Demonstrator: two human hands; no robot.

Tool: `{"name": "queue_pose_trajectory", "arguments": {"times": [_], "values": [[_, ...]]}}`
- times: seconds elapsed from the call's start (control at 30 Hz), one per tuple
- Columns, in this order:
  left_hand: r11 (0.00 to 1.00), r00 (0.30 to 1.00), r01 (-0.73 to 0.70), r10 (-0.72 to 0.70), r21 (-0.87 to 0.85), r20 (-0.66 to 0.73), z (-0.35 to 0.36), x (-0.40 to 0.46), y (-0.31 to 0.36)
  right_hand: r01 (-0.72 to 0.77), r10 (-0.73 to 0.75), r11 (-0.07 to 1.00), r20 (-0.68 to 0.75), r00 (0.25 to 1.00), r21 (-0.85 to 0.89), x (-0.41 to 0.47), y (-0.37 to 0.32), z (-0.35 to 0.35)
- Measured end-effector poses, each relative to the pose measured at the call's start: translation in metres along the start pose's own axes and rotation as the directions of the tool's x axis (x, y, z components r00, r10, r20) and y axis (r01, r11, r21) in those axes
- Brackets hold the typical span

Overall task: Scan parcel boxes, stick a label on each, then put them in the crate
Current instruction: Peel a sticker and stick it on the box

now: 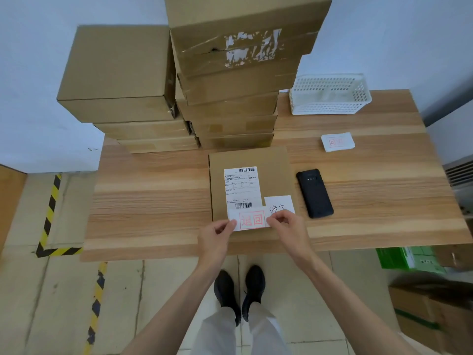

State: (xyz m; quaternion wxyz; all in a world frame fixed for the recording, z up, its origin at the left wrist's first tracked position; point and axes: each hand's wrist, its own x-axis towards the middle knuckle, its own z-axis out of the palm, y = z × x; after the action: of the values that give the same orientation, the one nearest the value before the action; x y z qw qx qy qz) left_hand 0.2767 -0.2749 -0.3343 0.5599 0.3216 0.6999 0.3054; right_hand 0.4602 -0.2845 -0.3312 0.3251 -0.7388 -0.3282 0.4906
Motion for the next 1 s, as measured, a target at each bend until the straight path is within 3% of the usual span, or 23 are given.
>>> {"name": "queue_pose_trajectory", "arguments": {"times": [0.17, 0.3, 0.67, 1.0], "values": [[0.968, 0.993, -0.116, 0.113, 0.221, 0.025, 0.003, 0.004, -0.014, 0.01, -0.007, 0.987, 0.016, 1.0, -0.158, -0.001, 0.016, 0.006], [0.967, 0.993, -0.093, 0.107, 0.239, -0.048, 0.006, 0.01, -0.007, 0.029, -0.031, 0.954, -0.003, 1.0, -0.298, 0.004, 0.012, 0.007], [0.9, 0.98, -0.192, 0.198, 0.391, 0.024, 0.04, 0.089, 0.051, 0.108, -0.145, 0.9, -0.057, 0.988, -0.422, 0.09, -0.039, -0.006], [0.768, 0.947, -0.265, 0.32, 0.583, 0.009, 0.079, 0.155, 0.088, 0.106, -0.174, 0.855, -0.087, 0.981, -0.507, 0.174, -0.056, -0.013]]}}
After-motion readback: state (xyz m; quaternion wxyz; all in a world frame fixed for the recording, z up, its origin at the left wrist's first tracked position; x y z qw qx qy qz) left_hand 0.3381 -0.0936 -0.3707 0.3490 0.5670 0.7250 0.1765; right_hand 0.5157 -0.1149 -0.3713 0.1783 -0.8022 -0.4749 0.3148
